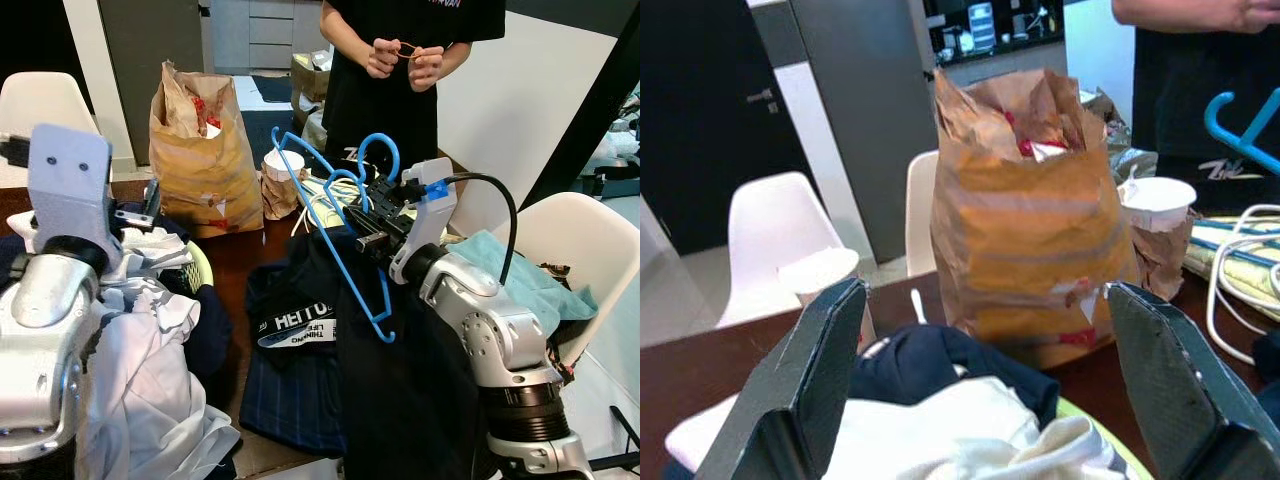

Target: Hang hanger

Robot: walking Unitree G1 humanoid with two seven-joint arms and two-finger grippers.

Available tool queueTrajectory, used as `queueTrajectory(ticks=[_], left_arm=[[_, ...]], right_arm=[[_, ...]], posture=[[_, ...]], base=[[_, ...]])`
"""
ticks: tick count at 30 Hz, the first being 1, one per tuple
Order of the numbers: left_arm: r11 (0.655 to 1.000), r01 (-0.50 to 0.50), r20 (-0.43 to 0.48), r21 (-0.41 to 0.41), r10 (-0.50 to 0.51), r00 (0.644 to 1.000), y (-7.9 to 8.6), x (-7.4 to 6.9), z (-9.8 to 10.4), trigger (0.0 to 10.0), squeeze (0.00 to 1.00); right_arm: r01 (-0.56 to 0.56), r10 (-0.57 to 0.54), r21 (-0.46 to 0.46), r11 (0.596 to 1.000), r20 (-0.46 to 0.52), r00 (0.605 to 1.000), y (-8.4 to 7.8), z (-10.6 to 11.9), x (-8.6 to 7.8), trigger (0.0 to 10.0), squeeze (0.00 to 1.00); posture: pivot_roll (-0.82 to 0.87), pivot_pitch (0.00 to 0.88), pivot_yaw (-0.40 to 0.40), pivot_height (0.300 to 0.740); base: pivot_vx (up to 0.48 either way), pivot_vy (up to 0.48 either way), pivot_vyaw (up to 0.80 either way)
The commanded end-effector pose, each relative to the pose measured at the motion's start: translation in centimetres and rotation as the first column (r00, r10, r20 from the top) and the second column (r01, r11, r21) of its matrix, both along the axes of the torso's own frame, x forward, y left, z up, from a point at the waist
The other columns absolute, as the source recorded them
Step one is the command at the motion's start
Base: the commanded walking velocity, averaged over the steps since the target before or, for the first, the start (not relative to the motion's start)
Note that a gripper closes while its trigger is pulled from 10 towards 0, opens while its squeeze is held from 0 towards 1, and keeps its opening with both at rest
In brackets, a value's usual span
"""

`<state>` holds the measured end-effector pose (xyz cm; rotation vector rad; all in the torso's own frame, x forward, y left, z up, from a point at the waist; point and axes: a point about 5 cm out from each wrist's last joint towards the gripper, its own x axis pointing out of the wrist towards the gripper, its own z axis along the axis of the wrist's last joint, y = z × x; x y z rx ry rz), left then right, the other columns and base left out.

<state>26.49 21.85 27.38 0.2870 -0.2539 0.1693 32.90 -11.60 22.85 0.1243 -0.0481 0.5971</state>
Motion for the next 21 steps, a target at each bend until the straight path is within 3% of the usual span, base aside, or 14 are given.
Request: queueTrajectory(ticks=[1, 3, 6, 10, 17, 21], left_arm=[[0.999, -0.026, -0.017, -0.026, 0.026, 1.0, 0.0, -0.1, -0.5, 10.0, 0.0], [0.997, -0.072, -0.03, -0.041, 0.071, 0.997, 0.5, -0.2, -0.8, 10.0, 0.0], [0.976, -0.216, -0.055, -0.038, 0.214, 0.975, 2.2, -0.6, -1.3, 10.0, 0.0], [0.963, -0.268, -0.056, -0.004, 0.267, 0.962, 2.9, -0.9, -1.5, 10.0, 0.0], [0.958, -0.284, -0.067, 0.025, 0.285, 0.956, 3.3, -0.9, -1.9, 10.0, 0.0], [0.969, -0.243, -0.119, -0.043, 0.237, 0.964, 2.8, -0.5, -3.0, 10.0, 0.0]], right_arm=[[0.016, -0.016, 0.003, 1.0, 0.007, 1.0, -0.2, -0.2, -0.1, 10.0, 0.0], [0.018, -0.019, 0.003, 1.0, 0.008, 1.0, -0.3, -0.2, -0.1, 10.0, 0.0], [0.024, -0.024, 0.0, 1.0, 0.012, 1.0, -0.6, -0.2, 0.0, 10.0, 0.0], [0.024, -0.024, -0.003, 1.0, 0.008, 1.0, -0.6, -0.4, -0.1, 10.0, 0.0], [0.023, -0.023, -0.006, 1.0, 0.005, 1.0, -0.5, -0.6, -0.1, 10.0, 0.0], [0.023, -0.023, -0.012, 1.0, 0.009, 1.0, -0.5, -0.4, 0.0, 10.0, 0.0]], posture=[[0.05, 0.0, -0.058, 0.74], [0.05, 0.0, -0.056, 0.74], [0.05, 0.0, -0.054, 0.74], [0.05, 0.0, -0.052, 0.74], [0.05, 0.0, -0.054, 0.74], [0.04, 0.0, -0.061, 0.74]], base=[[0.0, 0.0, 0.0], [0.0, 0.0, 0.0], [0.0, 0.0, 0.0], [0.0, 0.0, 0.0], [0.0, 0.0, 0.0], [0.0, 0.0, 0.0]])
